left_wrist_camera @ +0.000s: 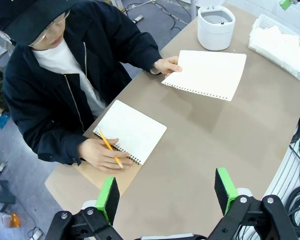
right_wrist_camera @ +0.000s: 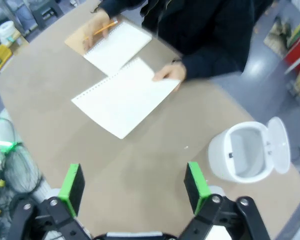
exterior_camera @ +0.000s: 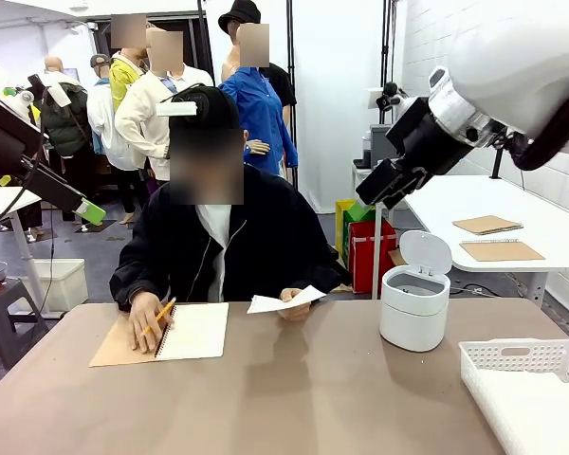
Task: Sort the paper based on its condition.
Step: If a person hands you a paper, place it in the Organizing basket , and if it's crumpled, put it in the Trash can.
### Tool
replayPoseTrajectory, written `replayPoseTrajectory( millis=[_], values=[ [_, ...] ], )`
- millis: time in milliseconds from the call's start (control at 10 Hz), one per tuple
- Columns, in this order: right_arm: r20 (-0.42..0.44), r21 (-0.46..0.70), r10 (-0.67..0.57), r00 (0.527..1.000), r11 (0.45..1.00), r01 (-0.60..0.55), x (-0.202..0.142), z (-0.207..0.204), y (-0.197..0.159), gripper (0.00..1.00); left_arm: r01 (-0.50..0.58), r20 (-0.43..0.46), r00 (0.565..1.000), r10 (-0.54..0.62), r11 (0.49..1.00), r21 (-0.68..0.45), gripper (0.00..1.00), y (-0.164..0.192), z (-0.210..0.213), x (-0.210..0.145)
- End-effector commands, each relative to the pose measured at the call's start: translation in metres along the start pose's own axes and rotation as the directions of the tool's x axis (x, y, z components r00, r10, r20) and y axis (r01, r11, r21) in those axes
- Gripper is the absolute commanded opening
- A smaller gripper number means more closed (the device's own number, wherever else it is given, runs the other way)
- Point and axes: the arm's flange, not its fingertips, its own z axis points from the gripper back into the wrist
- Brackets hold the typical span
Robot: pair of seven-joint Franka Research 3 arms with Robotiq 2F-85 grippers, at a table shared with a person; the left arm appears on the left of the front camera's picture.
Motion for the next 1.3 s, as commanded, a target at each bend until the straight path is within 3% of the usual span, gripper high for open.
replayPoseTrajectory(
  millis=[0, 300, 500, 800, 900, 1000, 1100, 1200],
  values=[
    [-0.078, 0.108, -0.212, 0.974, 0.969, 0.220, 0.031, -0.019, -0.029, 1.00, -0.012, -0.001, 1.000, 0.012, 1.000, -0.007, 1.00, 0.000, 0.000, 0.000],
    [-0.190, 0.148, -0.415, 0.890, 0.884, 0.444, 0.025, -0.066, -0.056, 1.00, -0.012, -0.001, 1.000, 0.012, 1.000, -0.007, 1.00, 0.000, 0.000, 0.000],
    [-0.218, 0.190, -0.576, 0.788, 0.767, 0.613, 0.010, -0.098, -0.067, 1.00, -0.012, -0.001, 1.000, 0.012, 1.000, -0.007, 1.00, 0.000, 0.000, 0.000],
    [-0.256, 0.219, -0.696, 0.671, 0.634, 0.741, -0.010, -0.147, -0.066, 1.00, -0.012, -0.001, 1.000, 0.012, 1.000, -0.007, 1.00, 0.000, 0.000, 0.000],
    [-0.259, 0.211, -0.701, 0.665, 0.630, 0.747, -0.016, -0.157, -0.065, 1.00, -0.012, -0.001, 1.000, 0.012, 1.000, -0.007, 1.00, 0.000, 0.000, 0.000],
    [-0.180, 0.164, -0.599, 0.780, 0.764, 0.624, -0.013, -0.151, -0.060, 1.00, -0.012, -0.001, 1.000, 0.012, 1.000, -0.007, 1.00, 0.000, 0.000, 0.000],
    [-0.285, 0.206, -0.676, 0.680, 0.649, 0.732, -0.012, -0.149, -0.068, 1.00, -0.012, -0.001, 1.000, 0.012, 1.000, -0.007, 1.00, 0.000, 0.000, 0.000],
    [-0.285, 0.206, -0.676, 0.680, 0.649, 0.732, -0.012, -0.149, -0.068, 1.00, -0.012, -0.001, 1.000, 0.012, 1.000, -0.007, 1.00, 0.000, 0.000, 0.000]
  ],
)
